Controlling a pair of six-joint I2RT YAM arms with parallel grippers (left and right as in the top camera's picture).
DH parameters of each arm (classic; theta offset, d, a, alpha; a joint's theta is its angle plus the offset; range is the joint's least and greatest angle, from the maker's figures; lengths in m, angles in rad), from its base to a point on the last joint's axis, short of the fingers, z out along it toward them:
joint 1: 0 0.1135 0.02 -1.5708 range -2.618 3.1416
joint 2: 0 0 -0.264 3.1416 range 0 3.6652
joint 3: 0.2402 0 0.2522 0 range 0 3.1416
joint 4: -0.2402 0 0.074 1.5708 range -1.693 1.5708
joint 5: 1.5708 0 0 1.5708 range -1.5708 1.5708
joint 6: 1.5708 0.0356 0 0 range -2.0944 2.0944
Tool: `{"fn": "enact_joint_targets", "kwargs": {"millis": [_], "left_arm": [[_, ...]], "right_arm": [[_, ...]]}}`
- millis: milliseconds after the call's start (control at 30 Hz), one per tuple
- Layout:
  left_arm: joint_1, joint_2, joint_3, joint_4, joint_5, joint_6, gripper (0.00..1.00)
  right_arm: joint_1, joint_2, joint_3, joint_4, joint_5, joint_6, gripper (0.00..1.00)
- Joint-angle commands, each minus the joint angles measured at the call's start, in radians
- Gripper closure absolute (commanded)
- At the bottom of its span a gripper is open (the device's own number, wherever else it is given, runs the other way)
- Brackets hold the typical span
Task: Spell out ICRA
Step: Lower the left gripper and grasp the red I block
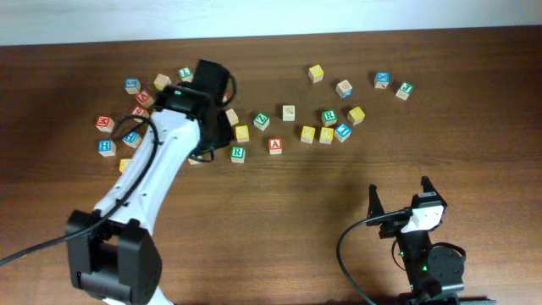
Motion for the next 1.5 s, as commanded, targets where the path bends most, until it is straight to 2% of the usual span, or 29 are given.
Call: {"fn": "enact_joint_targets", "kwargs": {"millis": [0, 100, 167, 333, 500, 633, 733, 800, 900, 1100, 1167, 1233, 1333, 1467], "left_arm": [[0.013, 0.009, -0.079, 0.115, -0.001, -0.064, 0.51], [0.048, 0.014, -0.132, 0.294, -0.002, -0.155, 0.37], [0.074, 0.029, -0.133, 0.354, -0.001, -0.209, 0.35], [0.067, 0.145, -0.133, 0.405, 0.0, -0.399, 0.33], [0.067, 0.213, -0.132, 0.406, -0.001, -0.454, 0.32], [0.067, 0.247, -0.133, 0.415, -0.061, -0.477, 0.32], [0.071, 0.257, -0.132, 0.444, -0.107, -0.476, 0.36], [0.072, 0.257, -0.133, 0.454, -0.117, -0.476, 0.46], [0.072, 0.273, -0.132, 0.468, -0.121, -0.476, 0.51], [0.072, 0.317, -0.132, 0.479, -0.173, -0.465, 0.54], [0.072, 0.317, -0.132, 0.48, -0.174, -0.465, 0.63], [0.072, 0.317, -0.132, 0.482, -0.173, -0.43, 0.67], [0.072, 0.316, -0.124, 0.483, -0.172, -0.377, 0.8], [0.072, 0.281, -0.093, 0.42, -0.173, -0.373, 0.8]], "right_arm": [[-0.006, -0.008, -0.007, -0.004, 0.011, -0.004, 0.02], [-0.006, -0.008, -0.007, -0.004, 0.011, -0.004, 0.02], [-0.006, -0.008, -0.007, -0.004, 0.011, -0.004, 0.02], [-0.006, -0.008, -0.007, -0.004, 0.011, -0.004, 0.02], [-0.006, -0.008, -0.007, -0.004, 0.011, -0.004, 0.02], [-0.006, -0.008, -0.007, -0.004, 0.011, -0.004, 0.02], [-0.006, -0.008, -0.007, -0.004, 0.011, -0.004, 0.02], [-0.006, -0.008, -0.007, -0.004, 0.011, -0.004, 0.02], [-0.006, -0.008, -0.007, -0.004, 0.011, -0.004, 0.02], [-0.006, -0.008, -0.007, -0.004, 0.011, -0.004, 0.02], [-0.006, -0.008, -0.007, -0.004, 0.011, -0.004, 0.02], [-0.006, -0.008, -0.007, -0.004, 0.011, -0.004, 0.02], [-0.006, -0.008, -0.007, -0.004, 0.011, -0.004, 0.02], [-0.006, -0.008, -0.007, -0.004, 0.011, -0.004, 0.02]]}}
